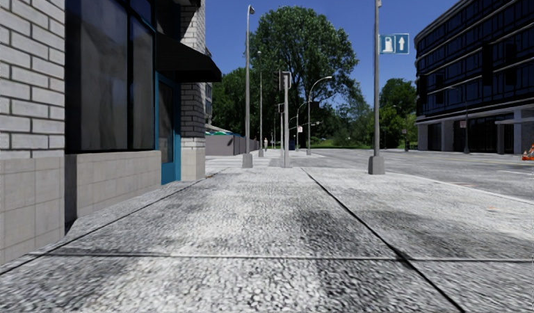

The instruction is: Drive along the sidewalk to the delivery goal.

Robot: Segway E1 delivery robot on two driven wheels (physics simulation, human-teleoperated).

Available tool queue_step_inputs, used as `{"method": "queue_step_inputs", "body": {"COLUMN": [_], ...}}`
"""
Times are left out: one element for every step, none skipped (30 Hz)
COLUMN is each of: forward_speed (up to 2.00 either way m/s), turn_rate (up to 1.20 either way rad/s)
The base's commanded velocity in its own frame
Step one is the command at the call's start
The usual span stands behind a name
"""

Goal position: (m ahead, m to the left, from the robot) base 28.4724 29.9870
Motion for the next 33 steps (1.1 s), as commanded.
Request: {"method": "queue_step_inputs", "body": {"forward_speed": [2.00, 2.00, 2.00, 2.00, 2.00, 2.00, 2.00, 2.00, 2.00, 2.00, 2.00, 2.00, 2.00, 2.00, 2.00, 2.00, 2.00, 2.00, 2.00, 2.00, 2.00, 2.00, 2.00, 2.00, 2.00, 2.00, 2.00, 2.00, 2.00, 2.00, 2.00, 2.00, 2.00], "turn_rate": [0.00, 0.00, 0.00, 0.00, 0.00, 0.00, 0.00, 0.00, 0.00, 0.00, 0.00, 0.00, 0.00, 0.00, 0.00, 0.00, 0.00, 0.00, 0.00, 0.00, 0.00, 0.00, 0.00, 0.00, 0.00, 0.00, 0.00, 0.00, 0.00, 0.00, 0.00, 0.00, 0.00]}}
